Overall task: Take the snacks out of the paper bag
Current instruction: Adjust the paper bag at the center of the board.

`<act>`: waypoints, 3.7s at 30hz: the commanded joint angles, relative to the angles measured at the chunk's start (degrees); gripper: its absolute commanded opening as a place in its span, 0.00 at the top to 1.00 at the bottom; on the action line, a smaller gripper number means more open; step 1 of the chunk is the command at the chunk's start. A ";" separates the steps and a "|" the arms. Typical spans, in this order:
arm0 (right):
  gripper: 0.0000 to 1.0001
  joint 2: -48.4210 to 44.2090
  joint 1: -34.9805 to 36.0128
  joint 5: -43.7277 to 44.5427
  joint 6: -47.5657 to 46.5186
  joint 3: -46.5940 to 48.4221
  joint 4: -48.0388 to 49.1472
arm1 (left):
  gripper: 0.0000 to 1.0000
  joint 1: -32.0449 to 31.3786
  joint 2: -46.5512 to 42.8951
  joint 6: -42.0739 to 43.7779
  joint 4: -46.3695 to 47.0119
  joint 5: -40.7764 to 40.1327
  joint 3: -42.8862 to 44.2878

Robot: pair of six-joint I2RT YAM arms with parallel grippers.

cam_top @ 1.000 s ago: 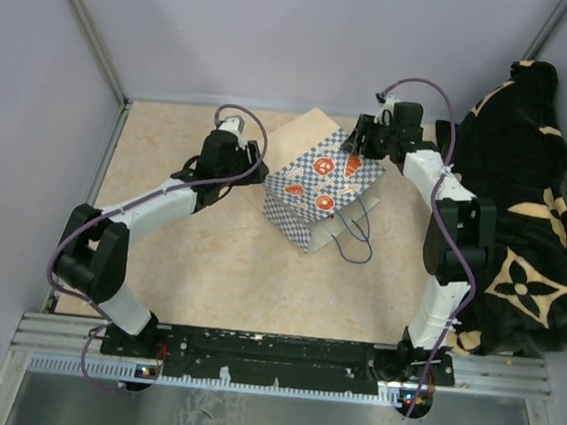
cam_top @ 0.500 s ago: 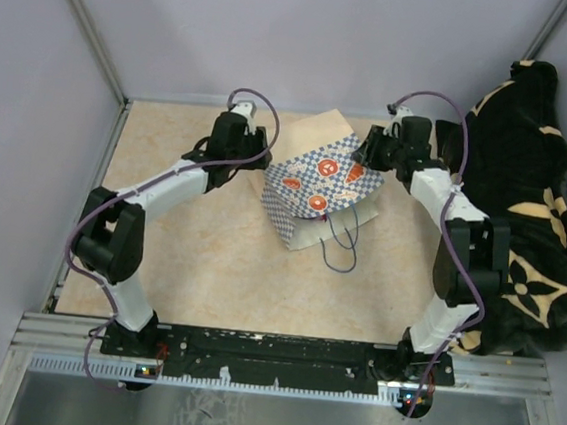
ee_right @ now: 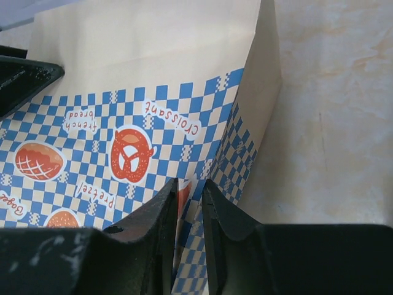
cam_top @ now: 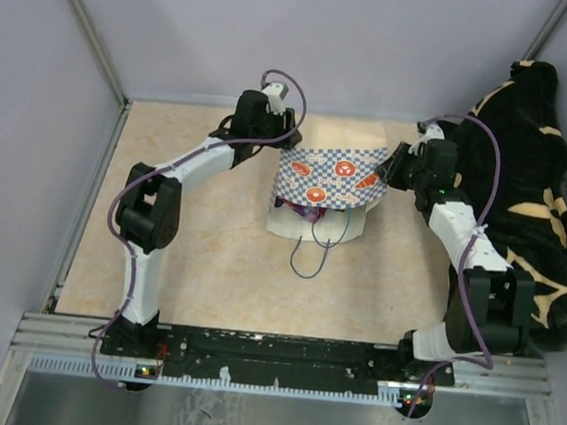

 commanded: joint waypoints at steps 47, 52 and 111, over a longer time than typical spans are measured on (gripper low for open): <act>0.13 14.73 -5.88 16.43 6.88 18.86 1.05 | 0.00 -1.87 -29.28 7.58 8.89 -11.17 -31.71; 0.22 17.62 -5.88 16.67 7.73 20.31 2.61 | 0.01 -1.87 -29.70 5.00 10.46 -9.81 -37.64; 0.85 18.76 -10.70 6.44 12.23 16.12 10.60 | 0.81 -1.92 -13.92 13.65 26.46 -2.79 -34.48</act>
